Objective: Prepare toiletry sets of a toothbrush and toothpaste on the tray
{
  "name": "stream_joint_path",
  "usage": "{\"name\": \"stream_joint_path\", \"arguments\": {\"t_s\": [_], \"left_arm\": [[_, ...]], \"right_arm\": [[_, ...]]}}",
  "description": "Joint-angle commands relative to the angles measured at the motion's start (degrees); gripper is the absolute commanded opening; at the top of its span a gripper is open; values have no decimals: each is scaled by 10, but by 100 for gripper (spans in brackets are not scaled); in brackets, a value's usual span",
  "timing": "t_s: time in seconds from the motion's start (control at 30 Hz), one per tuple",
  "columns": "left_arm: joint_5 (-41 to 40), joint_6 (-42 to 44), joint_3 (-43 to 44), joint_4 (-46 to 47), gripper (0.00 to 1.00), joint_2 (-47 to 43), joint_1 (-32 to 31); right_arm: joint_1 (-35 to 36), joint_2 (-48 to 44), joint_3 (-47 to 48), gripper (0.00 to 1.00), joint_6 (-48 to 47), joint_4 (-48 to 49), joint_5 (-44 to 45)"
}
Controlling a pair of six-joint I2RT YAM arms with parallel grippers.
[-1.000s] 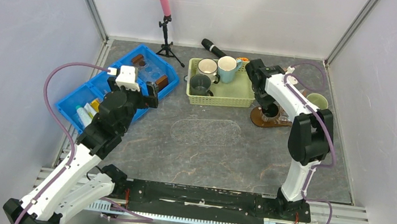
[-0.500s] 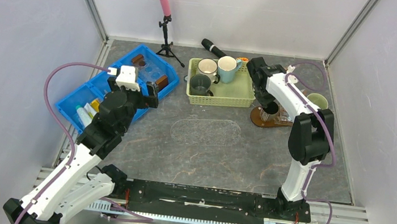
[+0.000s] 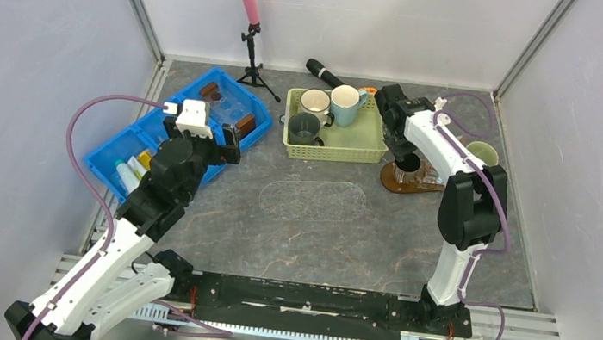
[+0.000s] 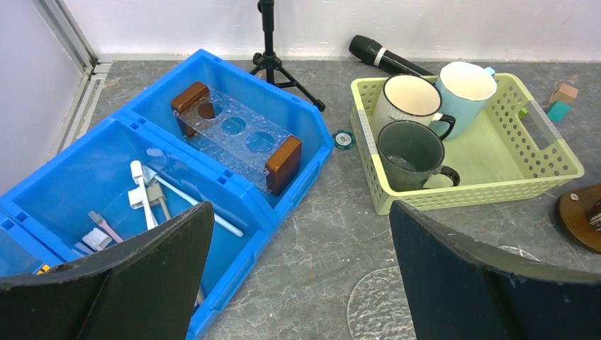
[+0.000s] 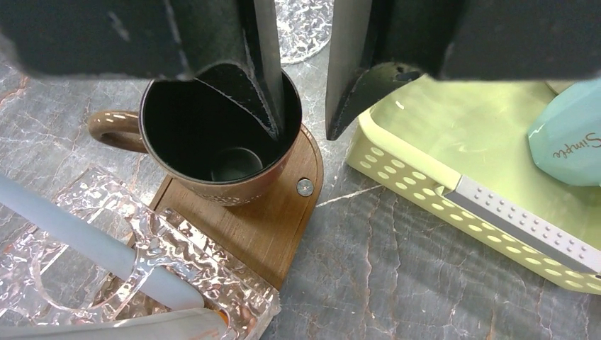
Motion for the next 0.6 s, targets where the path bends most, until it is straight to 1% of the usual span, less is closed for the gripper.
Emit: {"name": "stream_joint_path", "arguments": {"t_s": [0.0,0.17,0.27,0.33,0.5,0.57], "left_arm": [[-4,-11,11,17,100,-6,-2],[-4,-10,11,17,100,-6,-2],[-4,-11,11,17,100,-6,-2],[-3,-11,11,17,100,-6,-2],[-3,-11,12,16,100,-6,-2],[-3,-11,12,16,100,-6,-2]], "right_arm": [[-1,-9,22,35,6,14,5],[-1,-24,14,38,7,14,13],[0,-37,8,43,8,15,16],[-1,-44,5,43,7,15,18],[-1,-69,-1,54,-1,14,20],[-1,-80,0,55,-5,14,17]]}}
